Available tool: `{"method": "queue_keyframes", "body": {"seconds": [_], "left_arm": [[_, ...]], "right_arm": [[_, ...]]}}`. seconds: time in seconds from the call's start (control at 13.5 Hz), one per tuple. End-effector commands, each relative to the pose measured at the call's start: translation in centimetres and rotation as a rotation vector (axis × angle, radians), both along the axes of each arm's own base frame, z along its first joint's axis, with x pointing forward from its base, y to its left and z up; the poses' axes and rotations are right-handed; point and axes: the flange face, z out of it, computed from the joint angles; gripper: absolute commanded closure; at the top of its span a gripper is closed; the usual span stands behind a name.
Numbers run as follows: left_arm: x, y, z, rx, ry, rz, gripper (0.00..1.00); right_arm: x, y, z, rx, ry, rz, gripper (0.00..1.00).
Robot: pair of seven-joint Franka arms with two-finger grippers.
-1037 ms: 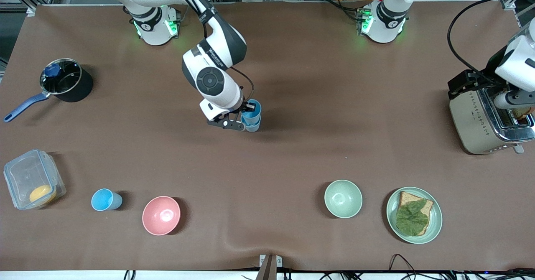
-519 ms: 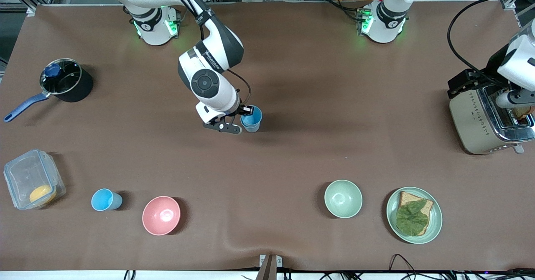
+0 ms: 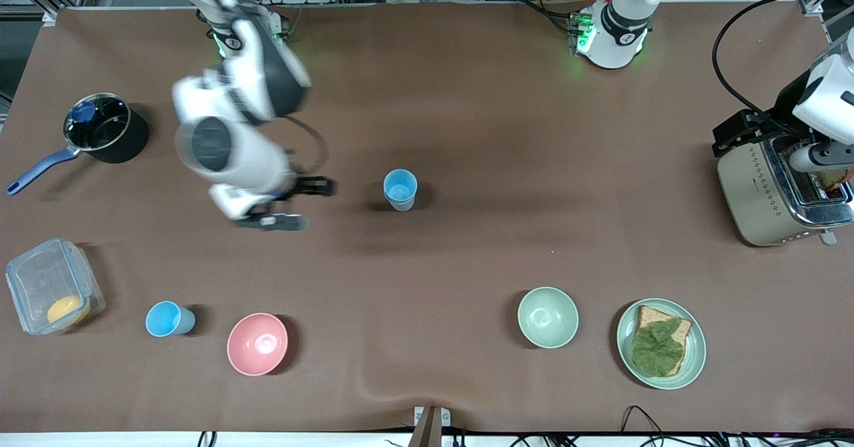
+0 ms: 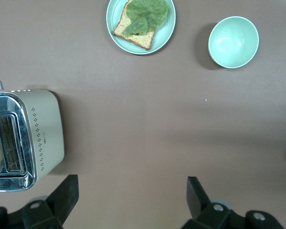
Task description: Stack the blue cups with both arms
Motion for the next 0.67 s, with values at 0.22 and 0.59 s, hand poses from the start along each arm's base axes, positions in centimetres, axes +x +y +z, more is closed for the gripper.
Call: {"method": "queue_keyframes", "body": {"seconds": [0.22,0.59], "left_arm": [[-0.4,0.4,1.2,-0.008,-0.02,0.01,0.0],[-0.4,0.5,1.7,-0.004,-0.029,0.008,0.0]], "right_arm": [[-0.7,-19.8,8.1,0.026,-0.057,0.069,0.0],[-2.9,-22.1,13.0,0.009,-0.102,0.021,0.0]]}}
